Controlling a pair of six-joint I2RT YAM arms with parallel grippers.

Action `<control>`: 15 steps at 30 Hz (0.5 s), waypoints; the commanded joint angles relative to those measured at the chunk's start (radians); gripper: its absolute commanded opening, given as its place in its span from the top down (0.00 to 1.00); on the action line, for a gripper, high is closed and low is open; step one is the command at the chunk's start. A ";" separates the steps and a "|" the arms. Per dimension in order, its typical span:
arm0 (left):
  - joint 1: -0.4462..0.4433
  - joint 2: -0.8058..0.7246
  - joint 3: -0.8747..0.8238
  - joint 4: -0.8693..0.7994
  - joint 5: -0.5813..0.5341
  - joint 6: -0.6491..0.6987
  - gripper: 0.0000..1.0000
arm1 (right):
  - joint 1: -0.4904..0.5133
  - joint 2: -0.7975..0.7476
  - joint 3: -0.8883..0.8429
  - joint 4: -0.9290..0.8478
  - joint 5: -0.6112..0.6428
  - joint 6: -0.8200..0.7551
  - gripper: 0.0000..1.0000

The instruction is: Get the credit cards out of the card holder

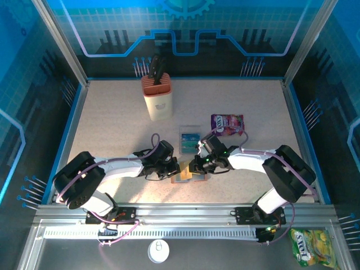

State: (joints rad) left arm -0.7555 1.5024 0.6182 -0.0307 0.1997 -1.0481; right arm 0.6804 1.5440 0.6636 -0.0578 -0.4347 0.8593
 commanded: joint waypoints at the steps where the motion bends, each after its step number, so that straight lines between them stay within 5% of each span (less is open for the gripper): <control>1: -0.005 -0.011 -0.009 -0.061 -0.012 -0.002 1.00 | -0.023 -0.041 -0.024 -0.039 0.020 -0.031 0.90; 15: -0.005 -0.021 0.003 -0.116 -0.054 0.028 1.00 | -0.049 -0.181 0.002 -0.202 0.082 -0.099 0.94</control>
State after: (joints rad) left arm -0.7559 1.4960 0.6186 -0.0483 0.1905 -1.0439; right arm 0.6456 1.3960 0.6518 -0.1837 -0.3843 0.7986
